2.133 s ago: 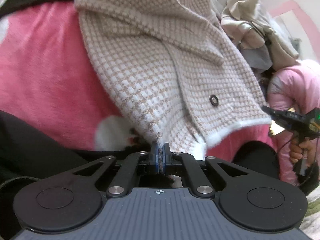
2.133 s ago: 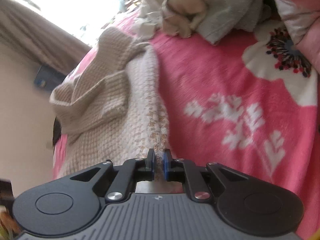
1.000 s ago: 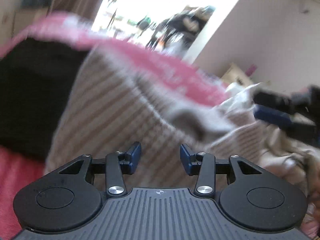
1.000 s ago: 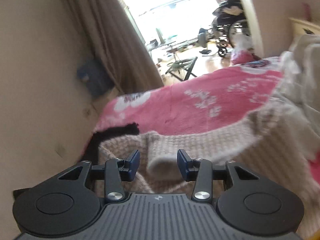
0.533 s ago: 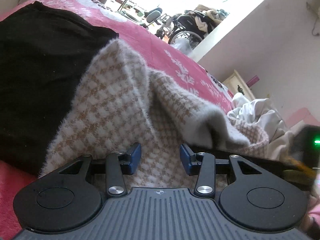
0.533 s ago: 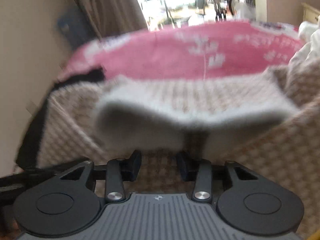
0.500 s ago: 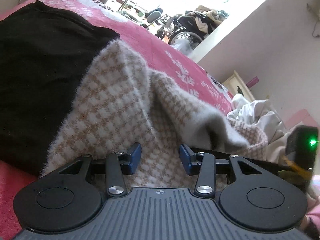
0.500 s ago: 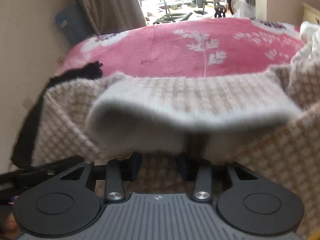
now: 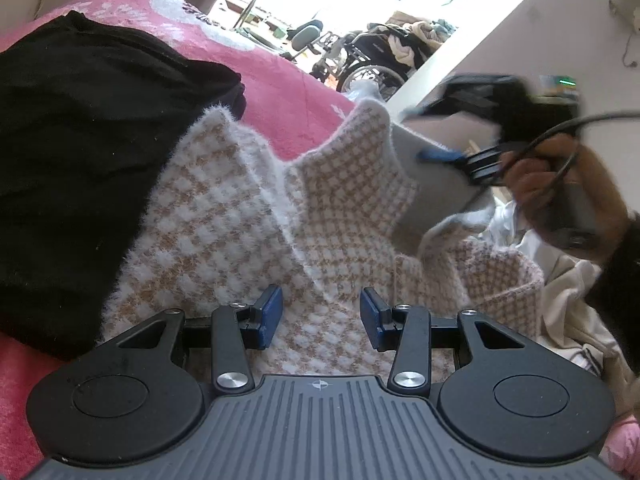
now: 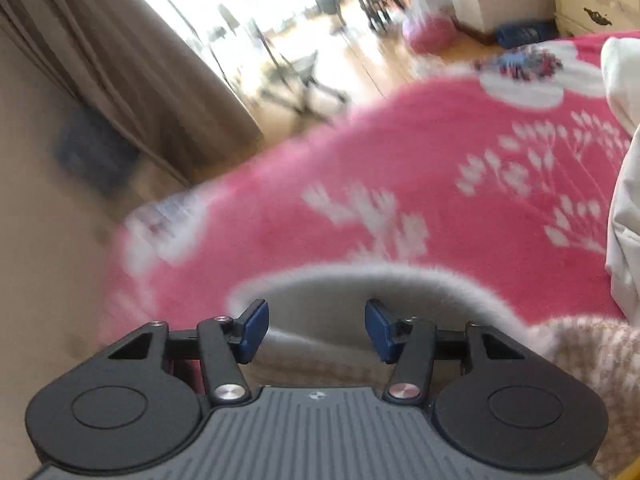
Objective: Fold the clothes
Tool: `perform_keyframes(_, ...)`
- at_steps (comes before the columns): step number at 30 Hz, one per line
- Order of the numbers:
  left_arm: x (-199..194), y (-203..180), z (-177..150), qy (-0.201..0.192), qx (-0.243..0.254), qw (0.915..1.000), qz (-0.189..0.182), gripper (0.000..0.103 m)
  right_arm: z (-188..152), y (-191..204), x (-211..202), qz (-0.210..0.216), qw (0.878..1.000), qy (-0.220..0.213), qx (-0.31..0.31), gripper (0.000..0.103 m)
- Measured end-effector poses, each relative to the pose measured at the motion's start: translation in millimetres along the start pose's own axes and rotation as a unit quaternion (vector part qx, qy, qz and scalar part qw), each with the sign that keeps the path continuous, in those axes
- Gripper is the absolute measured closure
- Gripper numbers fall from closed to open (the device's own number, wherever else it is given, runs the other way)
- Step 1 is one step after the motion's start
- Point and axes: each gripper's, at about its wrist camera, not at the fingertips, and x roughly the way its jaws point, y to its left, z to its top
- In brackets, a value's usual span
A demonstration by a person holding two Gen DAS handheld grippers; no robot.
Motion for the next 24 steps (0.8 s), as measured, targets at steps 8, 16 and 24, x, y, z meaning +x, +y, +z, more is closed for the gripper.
perform_keyframes(8,-13,10,4,-0.003,-0.027,0.9996,-0.003,0.061,-69,-2,-122,0.023,0.992,-0.092,-0.078,0.053)
perform_keyframes(16,-26,12,5,-0.028,-0.027,0.9992,0.012,0.060,-75,-25,-1,-0.133,0.980,0.036,-0.146,0.076)
perform_keyframes(24,-27,17,9,-0.038,-0.036,0.9986,0.011,0.060,-45,-47,63,-0.144,0.984,-0.011,-0.101,0.078)
